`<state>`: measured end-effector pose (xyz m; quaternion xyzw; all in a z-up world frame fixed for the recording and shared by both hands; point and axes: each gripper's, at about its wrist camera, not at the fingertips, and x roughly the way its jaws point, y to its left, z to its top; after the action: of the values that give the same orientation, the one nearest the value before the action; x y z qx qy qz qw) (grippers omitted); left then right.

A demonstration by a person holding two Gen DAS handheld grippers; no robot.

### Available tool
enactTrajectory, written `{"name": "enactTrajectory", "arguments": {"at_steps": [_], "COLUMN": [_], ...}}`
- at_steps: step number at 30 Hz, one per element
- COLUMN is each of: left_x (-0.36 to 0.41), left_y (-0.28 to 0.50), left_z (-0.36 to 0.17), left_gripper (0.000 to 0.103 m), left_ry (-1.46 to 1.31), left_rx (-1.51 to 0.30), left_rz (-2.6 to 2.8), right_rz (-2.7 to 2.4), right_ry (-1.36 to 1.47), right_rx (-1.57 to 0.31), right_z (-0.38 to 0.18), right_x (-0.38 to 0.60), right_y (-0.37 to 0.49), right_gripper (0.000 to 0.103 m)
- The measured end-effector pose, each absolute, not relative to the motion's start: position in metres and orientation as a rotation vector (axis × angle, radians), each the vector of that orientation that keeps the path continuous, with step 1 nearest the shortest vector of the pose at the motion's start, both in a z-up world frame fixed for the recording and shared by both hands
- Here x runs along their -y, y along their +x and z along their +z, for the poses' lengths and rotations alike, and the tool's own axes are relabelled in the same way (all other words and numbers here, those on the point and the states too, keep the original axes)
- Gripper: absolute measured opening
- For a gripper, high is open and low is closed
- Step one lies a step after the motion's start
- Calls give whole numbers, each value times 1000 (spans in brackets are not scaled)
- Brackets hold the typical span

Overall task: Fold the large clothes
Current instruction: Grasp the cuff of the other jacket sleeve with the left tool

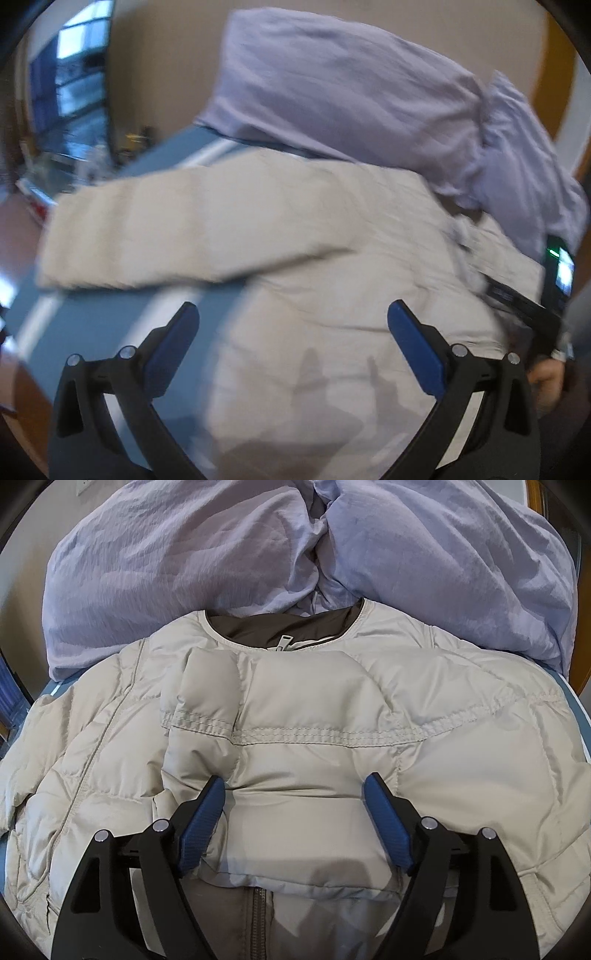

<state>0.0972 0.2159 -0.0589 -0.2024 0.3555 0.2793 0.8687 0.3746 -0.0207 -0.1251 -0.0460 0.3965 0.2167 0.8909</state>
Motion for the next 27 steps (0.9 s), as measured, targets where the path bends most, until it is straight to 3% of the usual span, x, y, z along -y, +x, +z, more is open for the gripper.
{"name": "enactTrajectory", "arguments": {"at_steps": [12, 15, 19, 25, 27], "left_x": [-359, -382, -404, -405, -403], "left_y": [18, 6, -3, -4, -3], "left_z": [-73, -79, -94, -103, -103], "left_gripper": [99, 92, 71, 58, 47], "left_ry": [-505, -549, -667, -705, -700], "left_rx": [-766, -765, -773, -754, -745], "left_rz": [990, 1036, 1022, 1002, 991], "right_rz": [481, 484, 486, 486, 486], "right_ry": [-42, -35, -29, -28, -28], "right_rx": [-832, -833, -835, -835, -835], "right_z": [-126, -126, -126, -126, -126], "right_x": [26, 26, 26, 26, 26], "right_y": [376, 377, 377, 377, 376], "right_gripper": [81, 81, 82, 82, 82]}}
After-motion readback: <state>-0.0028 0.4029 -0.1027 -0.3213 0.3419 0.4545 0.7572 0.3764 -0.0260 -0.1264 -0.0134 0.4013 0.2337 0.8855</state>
